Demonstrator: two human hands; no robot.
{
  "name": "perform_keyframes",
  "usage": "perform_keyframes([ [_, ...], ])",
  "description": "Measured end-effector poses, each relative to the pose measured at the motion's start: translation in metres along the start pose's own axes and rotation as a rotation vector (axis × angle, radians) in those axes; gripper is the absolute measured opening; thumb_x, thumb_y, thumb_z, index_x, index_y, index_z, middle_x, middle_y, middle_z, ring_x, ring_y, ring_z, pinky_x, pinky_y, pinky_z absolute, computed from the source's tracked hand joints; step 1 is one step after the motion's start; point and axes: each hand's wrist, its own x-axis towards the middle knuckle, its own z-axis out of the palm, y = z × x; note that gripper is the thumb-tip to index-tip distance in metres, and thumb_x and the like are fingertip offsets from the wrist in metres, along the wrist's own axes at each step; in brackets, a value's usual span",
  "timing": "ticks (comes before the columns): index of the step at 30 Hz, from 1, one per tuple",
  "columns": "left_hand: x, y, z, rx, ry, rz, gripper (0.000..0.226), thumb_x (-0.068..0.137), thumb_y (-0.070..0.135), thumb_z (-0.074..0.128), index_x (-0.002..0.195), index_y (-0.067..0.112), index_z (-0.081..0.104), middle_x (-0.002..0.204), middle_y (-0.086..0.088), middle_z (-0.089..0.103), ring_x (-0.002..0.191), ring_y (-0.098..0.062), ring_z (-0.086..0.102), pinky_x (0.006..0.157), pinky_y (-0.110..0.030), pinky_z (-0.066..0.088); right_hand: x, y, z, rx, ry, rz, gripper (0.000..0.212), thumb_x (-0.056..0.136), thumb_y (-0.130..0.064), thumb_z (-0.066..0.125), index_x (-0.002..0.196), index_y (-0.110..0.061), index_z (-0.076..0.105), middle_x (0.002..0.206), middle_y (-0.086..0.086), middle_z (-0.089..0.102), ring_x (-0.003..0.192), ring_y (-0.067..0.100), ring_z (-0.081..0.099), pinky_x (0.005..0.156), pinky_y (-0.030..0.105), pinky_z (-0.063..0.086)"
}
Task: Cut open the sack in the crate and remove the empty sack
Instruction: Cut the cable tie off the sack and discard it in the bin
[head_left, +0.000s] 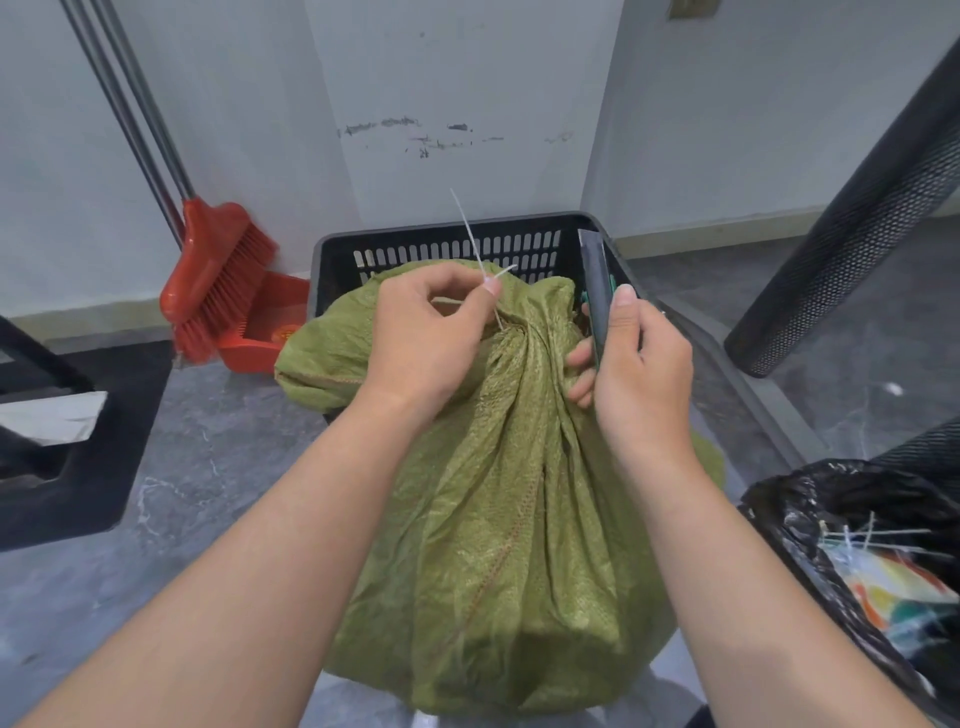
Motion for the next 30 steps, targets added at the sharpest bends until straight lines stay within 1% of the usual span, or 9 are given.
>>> perform_keyframes([
  [6,0.004,0.007,-0.013,-0.205,0.101,0.148,0.006,0.094,0.013,0.075,0.088,0.013,0.078,0.073,0.0,0.074,0.071,-0.016,0.072,0.073,-0.036,0.064,-0.003,-0.017,0.005,0.399,-0.105,0.264,0.023,0.107,-0.031,0.049,0.1,-0.01,0.057,0.071,0.007,0.068,0.043,0.017,0.052,0.039,0.023,0.04],
  [8,0.005,0.009,-0.016,-0.293,0.128,0.162,0.004,0.094,0.01,0.075,0.091,0.009,0.078,0.075,-0.003,0.074,0.074,-0.017,0.072,0.073,-0.036,0.064,-0.006,-0.022,0.006,0.461,-0.126,0.296,0.011,0.104,-0.017,0.051,0.104,-0.009,0.058,0.076,0.009,0.068,0.048,0.015,0.054,0.041,0.025,0.042],
  [11,0.003,0.009,-0.019,-0.384,0.119,0.159,0.003,0.093,0.006,0.075,0.095,0.005,0.077,0.077,-0.005,0.076,0.078,-0.022,0.076,0.075,-0.036,0.064,-0.012,-0.033,0.007,0.493,-0.111,0.309,0.013,0.104,-0.011,0.049,0.11,-0.006,0.06,0.083,0.011,0.069,0.056,0.015,0.056,0.048,0.025,0.045],
  [16,-0.002,0.004,-0.015,-0.457,0.067,0.09,0.013,0.092,0.005,0.076,0.101,-0.004,0.077,0.084,0.0,0.079,0.082,-0.022,0.076,0.08,-0.039,0.065,-0.02,-0.06,0.001,0.35,-0.069,0.34,0.014,0.106,-0.014,0.048,0.107,-0.012,0.062,0.087,0.006,0.074,0.06,0.012,0.057,0.051,0.024,0.047],
  [19,-0.008,0.01,-0.01,-0.482,0.068,0.046,0.017,0.093,0.004,0.075,0.104,-0.008,0.076,0.091,-0.009,0.079,0.082,-0.022,0.076,0.082,-0.04,0.065,-0.018,-0.079,-0.015,0.292,-0.042,0.377,0.012,0.102,-0.013,0.052,0.103,-0.01,0.064,0.088,0.006,0.067,0.057,0.011,0.053,0.05,0.027,0.044],
  [22,-0.019,0.023,0.007,-0.492,0.037,-0.001,0.014,0.093,0.004,0.075,0.104,-0.004,0.076,0.088,-0.002,0.079,0.079,-0.018,0.075,0.08,-0.033,0.063,-0.013,-0.09,-0.04,0.204,-0.028,0.334,0.01,0.096,-0.011,0.061,0.105,-0.009,0.065,0.081,0.005,0.059,0.054,0.011,0.051,0.049,0.029,0.045],
  [25,-0.034,0.037,0.034,-0.507,-0.01,-0.032,0.011,0.093,0.004,0.075,0.101,-0.003,0.077,0.087,0.002,0.078,0.077,-0.016,0.073,0.079,-0.033,0.064,-0.012,-0.086,-0.075,0.097,0.008,0.236,0.031,0.088,-0.008,0.068,0.116,-0.017,0.06,0.093,0.003,0.067,0.059,0.012,0.058,0.055,0.027,0.051],
  [27,-0.044,0.044,0.055,-0.524,-0.025,-0.022,0.01,0.093,0.005,0.075,0.1,-0.002,0.077,0.086,-0.001,0.077,0.077,-0.017,0.072,0.079,-0.035,0.064,-0.014,-0.071,-0.1,0.033,0.043,0.176,0.034,0.083,-0.015,0.072,0.112,-0.027,0.059,0.101,0.004,0.071,0.068,0.015,0.065,0.064,0.035,0.057],
  [30,-0.068,0.048,0.087,-0.536,-0.035,-0.001,0.003,0.093,0.004,0.074,0.094,0.003,0.077,0.086,0.002,0.078,0.076,-0.02,0.071,0.077,-0.034,0.064,-0.025,-0.038,-0.134,-0.078,0.089,0.133,0.031,0.079,-0.025,0.073,0.105,-0.034,0.06,0.099,0.0,0.073,0.081,0.024,0.072,0.08,0.049,0.06],
])
